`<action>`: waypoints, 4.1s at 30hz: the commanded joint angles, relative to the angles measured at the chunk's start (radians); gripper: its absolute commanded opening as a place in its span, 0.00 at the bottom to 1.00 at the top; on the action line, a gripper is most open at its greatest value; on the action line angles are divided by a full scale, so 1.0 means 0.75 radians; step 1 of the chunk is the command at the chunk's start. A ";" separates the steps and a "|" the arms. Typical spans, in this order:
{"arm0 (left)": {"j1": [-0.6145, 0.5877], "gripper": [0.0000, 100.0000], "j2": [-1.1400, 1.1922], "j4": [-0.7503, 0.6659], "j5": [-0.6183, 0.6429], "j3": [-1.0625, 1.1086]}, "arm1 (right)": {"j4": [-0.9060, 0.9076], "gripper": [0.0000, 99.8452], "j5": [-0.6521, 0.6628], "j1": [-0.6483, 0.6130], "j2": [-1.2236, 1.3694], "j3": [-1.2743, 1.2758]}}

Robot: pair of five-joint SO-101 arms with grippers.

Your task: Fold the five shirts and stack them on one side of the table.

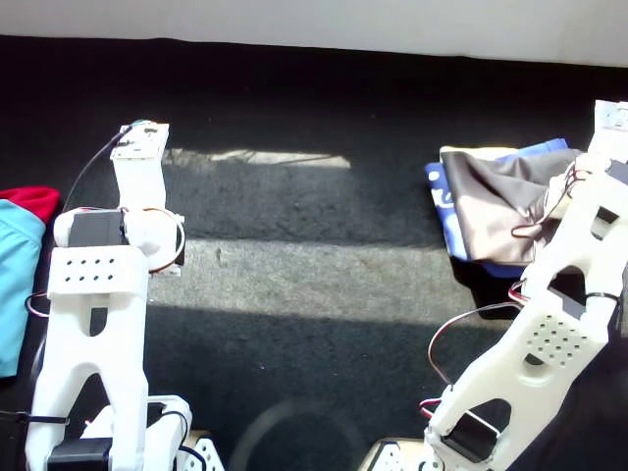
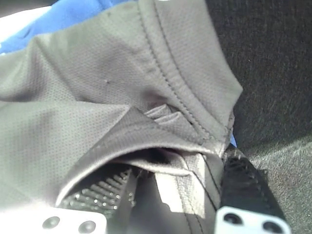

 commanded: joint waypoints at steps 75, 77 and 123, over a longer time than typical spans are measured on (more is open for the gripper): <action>-0.009 0.01 -0.042 -0.061 -0.010 -0.013 | 0.557 0.08 -0.401 -0.099 -0.136 -0.232; -0.009 0.01 -0.042 -0.061 -0.010 -0.013 | 0.527 0.08 -0.401 -0.099 -0.136 -0.232; -0.009 0.01 -0.042 -0.057 -0.010 -0.007 | -0.046 0.24 -0.344 -0.128 -0.005 -0.451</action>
